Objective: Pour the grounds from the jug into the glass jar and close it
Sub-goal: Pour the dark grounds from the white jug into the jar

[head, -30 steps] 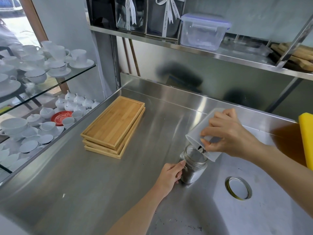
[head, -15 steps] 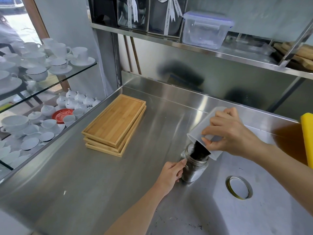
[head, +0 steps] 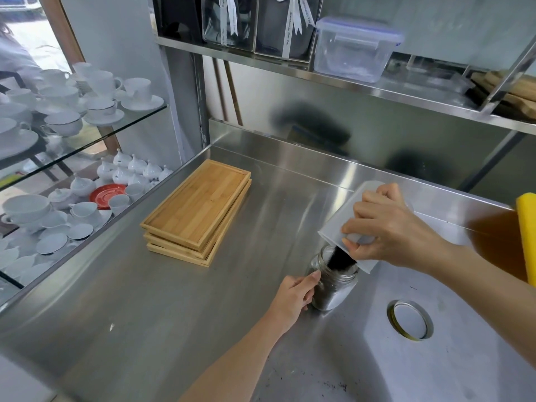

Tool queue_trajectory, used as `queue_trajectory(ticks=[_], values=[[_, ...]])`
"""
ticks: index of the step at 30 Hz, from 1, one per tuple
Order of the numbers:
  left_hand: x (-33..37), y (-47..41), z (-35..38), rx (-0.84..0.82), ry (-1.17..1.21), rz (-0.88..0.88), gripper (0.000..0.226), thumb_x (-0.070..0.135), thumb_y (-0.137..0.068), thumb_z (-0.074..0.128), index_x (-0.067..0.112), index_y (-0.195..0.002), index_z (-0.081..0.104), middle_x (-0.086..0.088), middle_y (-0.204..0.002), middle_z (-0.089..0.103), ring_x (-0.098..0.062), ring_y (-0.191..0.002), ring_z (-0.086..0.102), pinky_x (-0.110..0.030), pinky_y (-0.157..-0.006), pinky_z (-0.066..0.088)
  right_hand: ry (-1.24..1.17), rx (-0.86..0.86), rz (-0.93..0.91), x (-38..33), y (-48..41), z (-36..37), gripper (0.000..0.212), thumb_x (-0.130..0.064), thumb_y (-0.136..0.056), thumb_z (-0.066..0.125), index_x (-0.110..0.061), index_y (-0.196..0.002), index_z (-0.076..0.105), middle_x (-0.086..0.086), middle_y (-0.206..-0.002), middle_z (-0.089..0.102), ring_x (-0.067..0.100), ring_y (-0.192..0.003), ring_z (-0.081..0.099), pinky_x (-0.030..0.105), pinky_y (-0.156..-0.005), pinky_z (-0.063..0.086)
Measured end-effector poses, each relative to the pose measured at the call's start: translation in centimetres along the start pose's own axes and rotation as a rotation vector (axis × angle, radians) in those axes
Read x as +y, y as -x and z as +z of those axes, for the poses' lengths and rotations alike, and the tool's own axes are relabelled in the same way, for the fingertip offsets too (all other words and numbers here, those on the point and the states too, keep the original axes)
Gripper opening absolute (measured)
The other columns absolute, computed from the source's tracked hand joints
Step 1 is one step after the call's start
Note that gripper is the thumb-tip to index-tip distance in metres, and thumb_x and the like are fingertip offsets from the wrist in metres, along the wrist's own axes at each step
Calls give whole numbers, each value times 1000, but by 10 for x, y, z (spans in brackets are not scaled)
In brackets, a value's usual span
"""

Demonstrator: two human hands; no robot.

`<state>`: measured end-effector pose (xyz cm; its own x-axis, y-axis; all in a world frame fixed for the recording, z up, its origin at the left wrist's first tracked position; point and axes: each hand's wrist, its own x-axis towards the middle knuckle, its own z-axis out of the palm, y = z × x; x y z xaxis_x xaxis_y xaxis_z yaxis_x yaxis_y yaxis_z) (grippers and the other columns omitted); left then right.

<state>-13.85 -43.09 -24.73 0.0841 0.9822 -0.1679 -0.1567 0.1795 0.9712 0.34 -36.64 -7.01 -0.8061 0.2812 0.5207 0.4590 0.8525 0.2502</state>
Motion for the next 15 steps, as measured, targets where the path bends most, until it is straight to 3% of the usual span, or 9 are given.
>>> queue_trajectory(ticks=[15], values=[[0, 1, 1, 0, 4, -21, 52, 43, -83, 54, 18, -45, 31, 12, -36, 29, -9, -41, 27, -28, -52, 25, 38, -37, -62, -3, 2, -2, 28, -23, -80, 51, -11, -58, 63, 6, -52, 41, 20, -63, 27, 34, -66, 23]])
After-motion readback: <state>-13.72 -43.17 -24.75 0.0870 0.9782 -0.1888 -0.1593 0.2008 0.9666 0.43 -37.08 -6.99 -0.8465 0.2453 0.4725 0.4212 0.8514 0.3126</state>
